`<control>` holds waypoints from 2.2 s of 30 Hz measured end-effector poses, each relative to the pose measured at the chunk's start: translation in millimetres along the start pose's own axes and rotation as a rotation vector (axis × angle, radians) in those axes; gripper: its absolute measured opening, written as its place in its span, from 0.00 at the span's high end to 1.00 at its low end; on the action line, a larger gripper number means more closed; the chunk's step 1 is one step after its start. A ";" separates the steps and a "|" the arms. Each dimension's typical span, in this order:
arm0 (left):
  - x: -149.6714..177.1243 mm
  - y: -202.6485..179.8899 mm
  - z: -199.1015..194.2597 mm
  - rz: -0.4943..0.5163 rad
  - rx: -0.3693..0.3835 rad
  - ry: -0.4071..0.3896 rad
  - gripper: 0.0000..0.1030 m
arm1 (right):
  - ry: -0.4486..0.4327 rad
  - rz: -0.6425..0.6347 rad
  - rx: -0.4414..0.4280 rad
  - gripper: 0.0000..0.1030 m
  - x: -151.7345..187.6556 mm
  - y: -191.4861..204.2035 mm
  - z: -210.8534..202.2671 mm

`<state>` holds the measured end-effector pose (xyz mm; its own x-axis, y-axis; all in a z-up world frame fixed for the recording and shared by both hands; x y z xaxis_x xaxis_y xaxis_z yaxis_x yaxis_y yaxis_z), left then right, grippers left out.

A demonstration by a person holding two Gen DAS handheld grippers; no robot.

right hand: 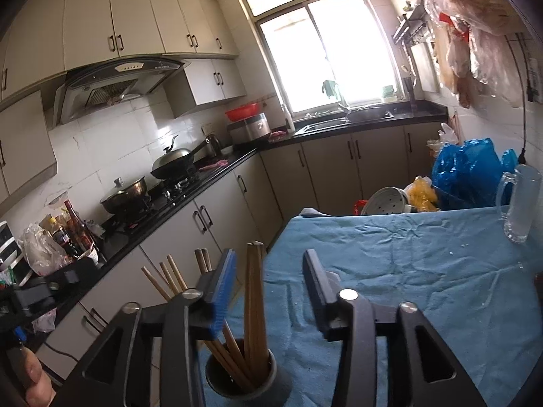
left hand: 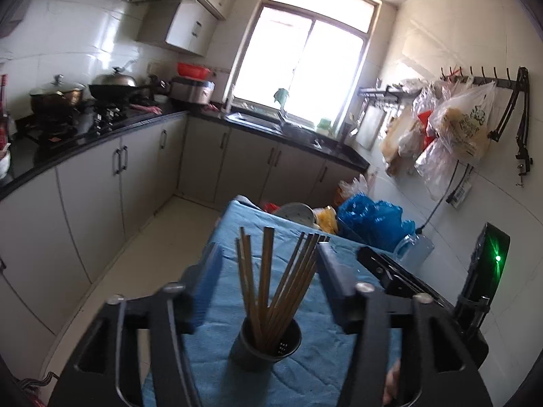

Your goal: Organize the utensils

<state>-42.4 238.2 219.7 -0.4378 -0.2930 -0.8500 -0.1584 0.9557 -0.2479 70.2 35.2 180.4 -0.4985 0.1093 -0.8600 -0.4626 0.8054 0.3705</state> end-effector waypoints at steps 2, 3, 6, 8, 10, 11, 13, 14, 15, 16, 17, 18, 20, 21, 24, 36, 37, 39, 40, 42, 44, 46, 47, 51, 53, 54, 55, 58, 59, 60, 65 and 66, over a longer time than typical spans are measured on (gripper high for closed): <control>6.5 3.5 -11.8 -0.002 -0.031 -0.030 0.27 | -0.002 -0.001 0.018 0.44 4.9 -3.0 -9.4; 9.9 4.0 -15.9 0.000 -0.044 -0.042 0.22 | 0.000 -0.001 0.028 0.41 8.3 -4.8 -14.3; 25.8 4.7 -32.2 0.011 -0.124 -0.102 0.08 | 0.011 0.004 0.063 0.38 21.3 -11.5 -29.1; 35.4 7.3 -42.2 0.004 -0.171 -0.141 0.05 | 0.020 0.019 0.086 0.36 31.5 -17.6 -39.7; 43.2 7.5 -49.4 0.003 -0.238 -0.173 0.03 | 0.028 0.036 0.106 0.35 42.9 -23.7 -52.0; 48.4 7.9 -52.5 0.007 -0.265 -0.183 0.02 | 0.031 0.039 0.115 0.34 47.5 -25.5 -57.0; 57.4 7.1 -57.6 0.014 -0.310 -0.195 0.02 | 0.033 0.038 0.142 0.32 57.3 -28.9 -69.1; 62.6 7.3 -60.9 0.018 -0.335 -0.201 0.02 | 0.030 0.034 0.156 0.31 62.3 -30.4 -75.7; 66.7 7.6 -63.8 0.023 -0.349 -0.206 0.02 | 0.026 0.031 0.169 0.29 66.6 -30.4 -80.2; 72.0 6.3 -66.8 0.031 -0.368 -0.213 0.01 | 0.021 0.027 0.187 0.27 71.7 -31.4 -86.9; 77.0 5.4 -70.1 0.039 -0.392 -0.219 0.01 | 0.019 0.026 0.203 0.26 77.2 -32.8 -93.9; 80.5 3.3 -72.3 0.048 -0.411 -0.223 0.01 | 0.017 0.029 0.212 0.25 81.4 -34.2 -99.0; 89.5 -1.4 -79.4 0.082 -0.450 -0.234 0.01 | 0.015 0.043 0.233 0.24 92.9 -37.2 -111.2; 95.1 -4.8 -83.1 0.104 -0.461 -0.238 0.01 | 0.013 0.052 0.241 0.24 97.4 -38.5 -115.9; 109.7 -11.9 -88.0 0.137 -0.453 -0.225 0.00 | 0.002 0.087 0.276 0.23 112.6 -43.9 -130.1; 145.9 -34.5 -98.9 0.160 -0.399 -0.206 0.00 | -0.020 0.081 0.341 0.20 148.9 -48.8 -162.7; 148.8 -34.9 -96.6 0.154 -0.393 -0.194 0.00 | -0.022 0.070 0.342 0.19 151.6 -47.4 -165.0; 154.9 -37.1 -90.6 0.160 -0.386 -0.161 0.00 | -0.028 0.046 0.348 0.19 155.7 -44.3 -168.3; 159.0 -38.7 -86.1 0.170 -0.384 -0.140 0.00 | -0.032 0.028 0.353 0.18 157.8 -42.2 -170.2; 166.1 -42.1 -78.0 0.196 -0.390 -0.104 0.00 | -0.037 0.009 0.359 0.17 160.5 -39.9 -171.7; 171.8 -44.5 -69.7 0.223 -0.395 -0.070 0.00 | -0.036 -0.005 0.363 0.16 162.7 -38.8 -171.5; 176.8 -45.4 -63.7 0.237 -0.402 -0.051 0.00 | -0.027 -0.013 0.368 0.15 164.5 -39.4 -170.1; 178.7 -45.6 -61.5 0.243 -0.404 -0.045 0.00 | -0.023 -0.016 0.369 0.15 164.8 -39.8 -168.5; 185.3 -42.7 -53.5 0.239 -0.392 -0.007 0.00 | 0.002 -0.029 0.373 0.15 169.4 -40.7 -163.3; 187.8 -39.2 -49.5 0.230 -0.385 0.016 0.00 | 0.011 -0.037 0.378 0.15 171.4 -40.2 -161.2; 188.4 -36.7 -47.3 0.227 -0.383 0.025 0.00 | 0.015 -0.041 0.380 0.15 172.3 -39.7 -160.1; 189.4 -35.2 -45.8 0.223 -0.381 0.033 0.00 | 0.019 -0.045 0.381 0.15 173.0 -38.4 -159.2; 191.6 -30.8 -42.3 0.213 -0.378 0.056 0.00 | 0.025 -0.057 0.384 0.14 173.9 -35.8 -156.2; 192.8 -30.0 -41.3 0.211 -0.378 0.063 0.00 | 0.027 -0.061 0.384 0.14 174.2 -34.9 -155.5; 193.7 -28.8 -40.2 0.210 -0.379 0.069 0.00 | 0.028 -0.064 0.384 0.14 174.7 -34.0 -154.9; 196.9 -24.4 -36.3 0.198 -0.380 0.098 0.00 | 0.041 -0.081 0.385 0.13 176.6 -29.9 -150.5; 197.6 -23.9 -35.7 0.196 -0.379 0.102 0.00 | 0.042 -0.083 0.386 0.13 176.9 -29.4 -149.7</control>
<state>-156.7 156.5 74.2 -0.5741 -0.1263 -0.8090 -0.3687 0.9221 0.1177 -114.2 -56.3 69.9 -0.5043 0.0166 -0.8633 -0.1976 0.9711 0.1341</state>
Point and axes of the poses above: each gripper's, at about its wrist camera, not at the fingertips, and z roughly the way its jaws point, y to its left, x to its underside, the point moved 4 cm from there along z, roughly the way its jaws point, and after that the axes turned 7 degrees about -x, right-handed, at the moved point
